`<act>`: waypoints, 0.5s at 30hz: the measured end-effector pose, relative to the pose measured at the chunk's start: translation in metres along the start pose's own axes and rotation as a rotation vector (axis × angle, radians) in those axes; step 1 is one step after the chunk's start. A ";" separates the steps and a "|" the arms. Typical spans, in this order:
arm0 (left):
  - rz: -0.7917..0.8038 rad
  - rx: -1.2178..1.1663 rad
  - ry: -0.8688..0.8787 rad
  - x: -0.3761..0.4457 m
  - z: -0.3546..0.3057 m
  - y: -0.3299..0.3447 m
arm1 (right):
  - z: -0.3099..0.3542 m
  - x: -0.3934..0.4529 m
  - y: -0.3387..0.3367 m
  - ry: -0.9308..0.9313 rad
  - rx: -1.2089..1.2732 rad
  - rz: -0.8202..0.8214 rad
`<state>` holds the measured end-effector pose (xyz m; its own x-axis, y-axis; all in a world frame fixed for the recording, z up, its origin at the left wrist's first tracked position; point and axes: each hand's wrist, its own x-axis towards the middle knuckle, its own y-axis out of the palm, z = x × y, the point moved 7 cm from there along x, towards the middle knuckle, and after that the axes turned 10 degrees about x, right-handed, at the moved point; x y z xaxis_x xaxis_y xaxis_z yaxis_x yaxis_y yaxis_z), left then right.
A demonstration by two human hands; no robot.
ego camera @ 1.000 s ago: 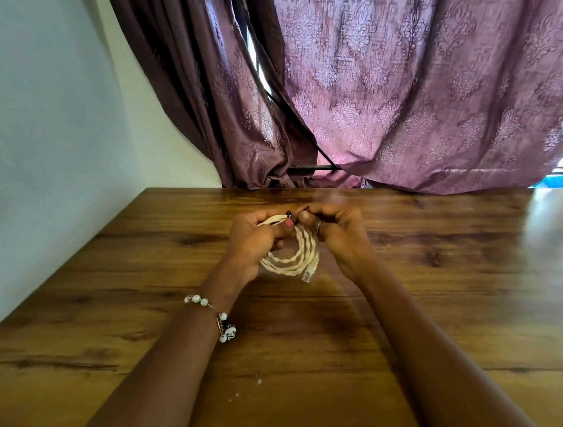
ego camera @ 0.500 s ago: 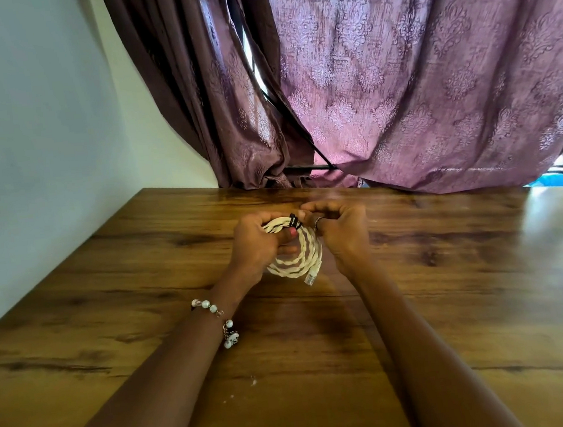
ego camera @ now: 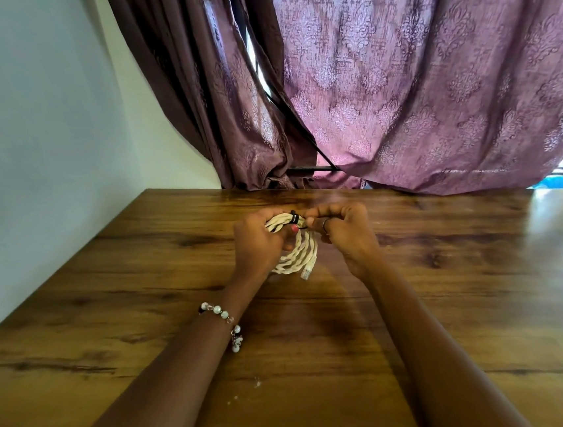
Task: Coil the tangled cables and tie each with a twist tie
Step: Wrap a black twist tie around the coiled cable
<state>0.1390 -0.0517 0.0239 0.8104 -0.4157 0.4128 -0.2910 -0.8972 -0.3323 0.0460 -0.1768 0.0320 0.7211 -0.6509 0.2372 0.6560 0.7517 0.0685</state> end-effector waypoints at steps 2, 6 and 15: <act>-0.017 0.052 0.041 0.000 -0.001 0.000 | -0.001 0.000 0.000 0.008 -0.021 0.002; -0.040 0.116 0.087 0.003 0.002 0.000 | -0.005 0.000 0.002 0.023 -0.045 -0.006; -0.056 0.089 0.111 0.003 0.004 0.002 | 0.000 -0.001 0.004 0.008 -0.127 0.004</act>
<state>0.1433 -0.0544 0.0208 0.7617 -0.3833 0.5223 -0.1964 -0.9049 -0.3776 0.0478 -0.1736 0.0325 0.7255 -0.6488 0.2296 0.6753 0.7354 -0.0558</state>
